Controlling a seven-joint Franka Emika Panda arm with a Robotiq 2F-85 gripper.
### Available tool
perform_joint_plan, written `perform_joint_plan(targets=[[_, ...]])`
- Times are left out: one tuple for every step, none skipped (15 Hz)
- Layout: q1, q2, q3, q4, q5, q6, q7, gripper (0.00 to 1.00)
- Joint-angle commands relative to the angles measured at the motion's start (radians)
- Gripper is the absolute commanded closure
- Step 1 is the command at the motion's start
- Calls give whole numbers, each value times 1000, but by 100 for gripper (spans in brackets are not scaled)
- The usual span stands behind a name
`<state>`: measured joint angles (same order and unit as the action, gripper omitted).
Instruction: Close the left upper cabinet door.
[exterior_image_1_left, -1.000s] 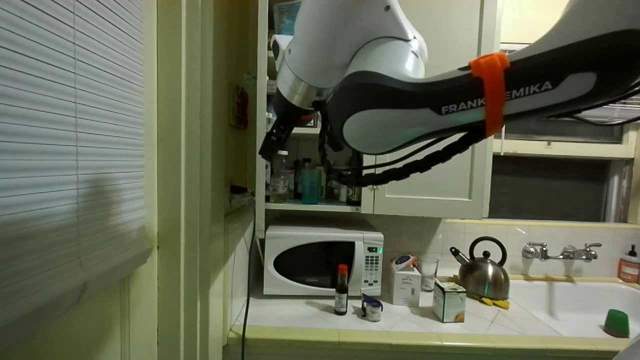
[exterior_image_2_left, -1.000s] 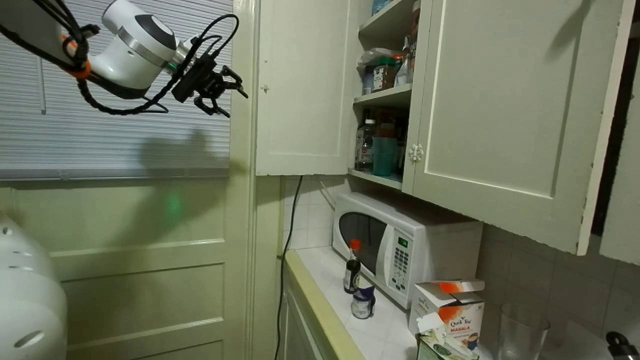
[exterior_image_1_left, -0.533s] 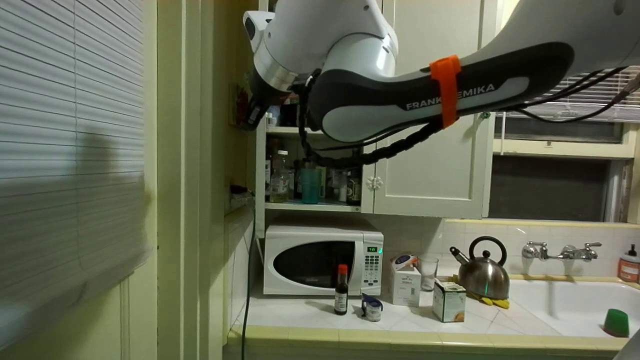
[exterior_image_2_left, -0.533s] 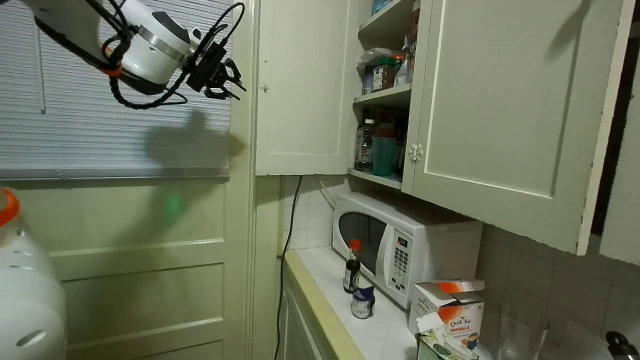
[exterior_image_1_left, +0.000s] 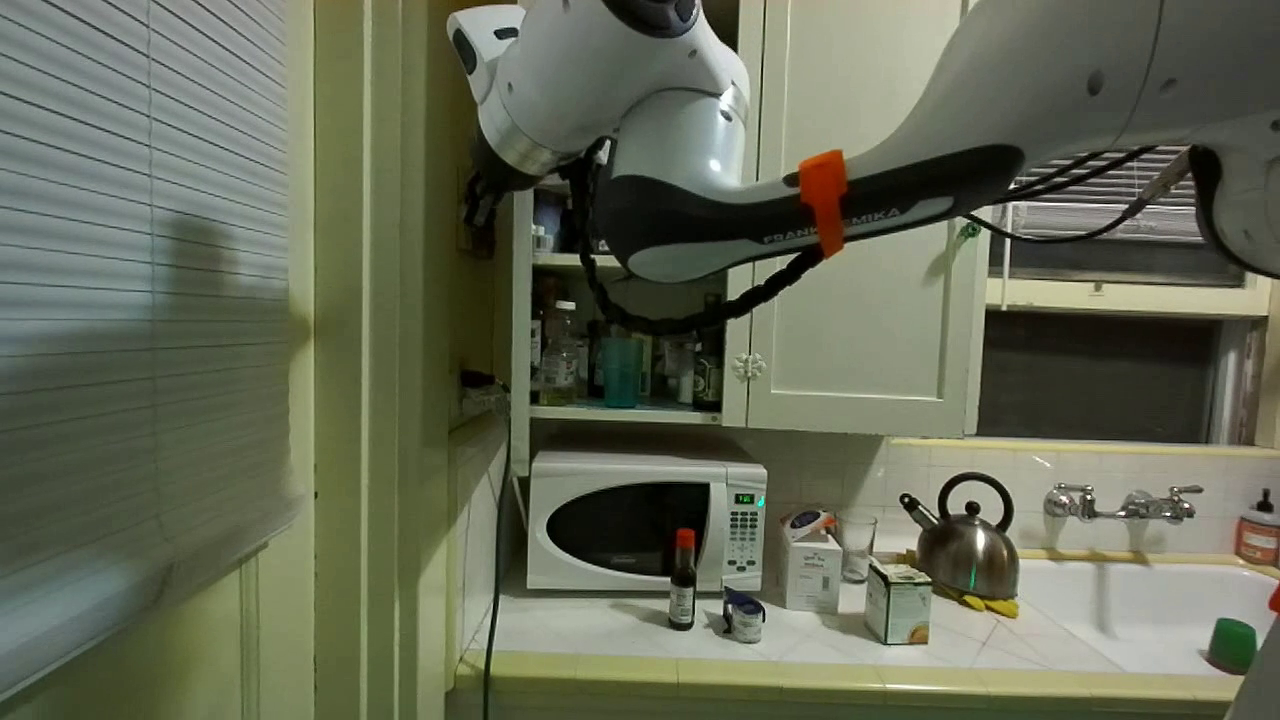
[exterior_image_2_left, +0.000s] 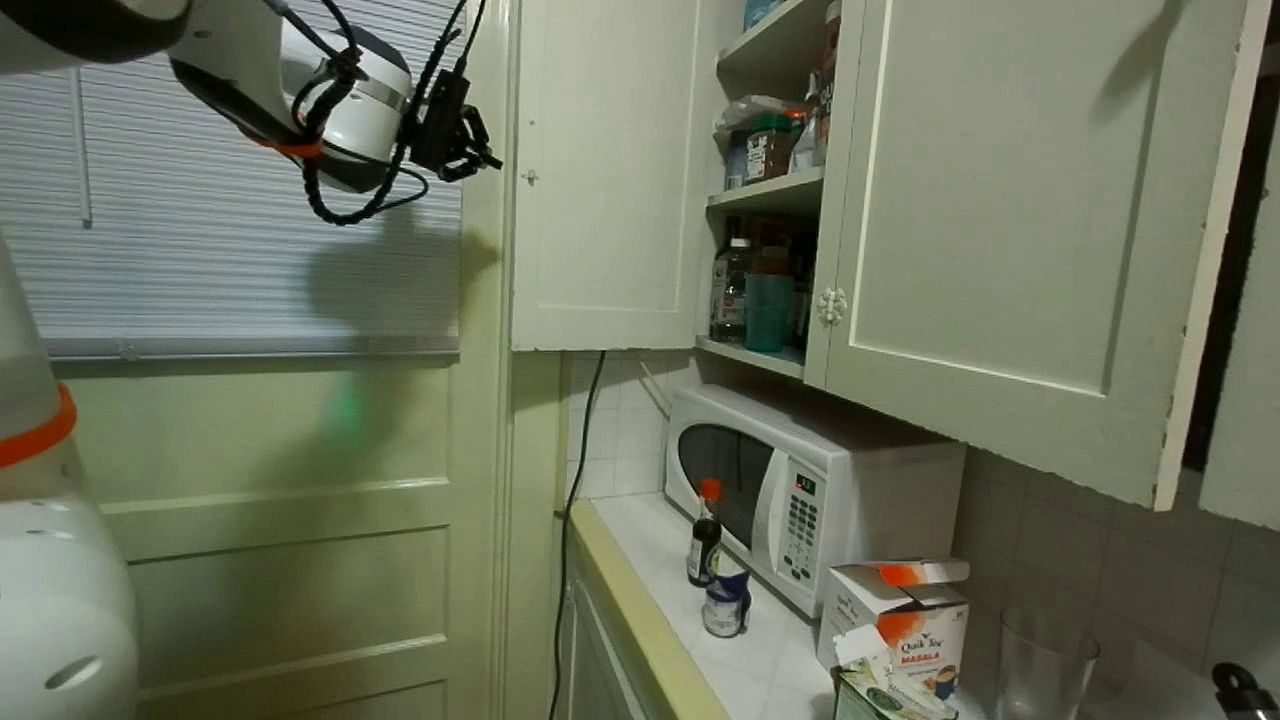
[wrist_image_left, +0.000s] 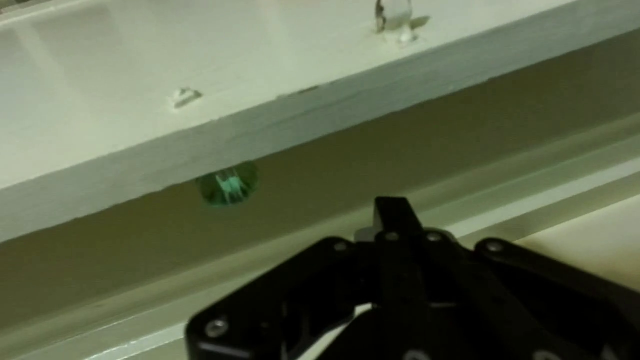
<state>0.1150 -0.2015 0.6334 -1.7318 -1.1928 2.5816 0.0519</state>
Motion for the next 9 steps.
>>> perform_joint_plan(targets=[[52, 80, -17, 66, -165, -33, 90, 100], [66, 92, -24, 70, -194, -46, 109, 100], [81, 98, -34, 69, -213, -70, 115, 100], [96, 101, -43, 66, -230, -99, 124, 100], [111, 103, -54, 63, -232, -127, 124, 100], [125, 96, -67, 53, -225, -158, 130, 100], [138, 90, -78, 46, -219, -187, 135, 100], [150, 82, -89, 38, -213, -211, 137, 100], [159, 69, -103, 27, -206, -232, 138, 100]])
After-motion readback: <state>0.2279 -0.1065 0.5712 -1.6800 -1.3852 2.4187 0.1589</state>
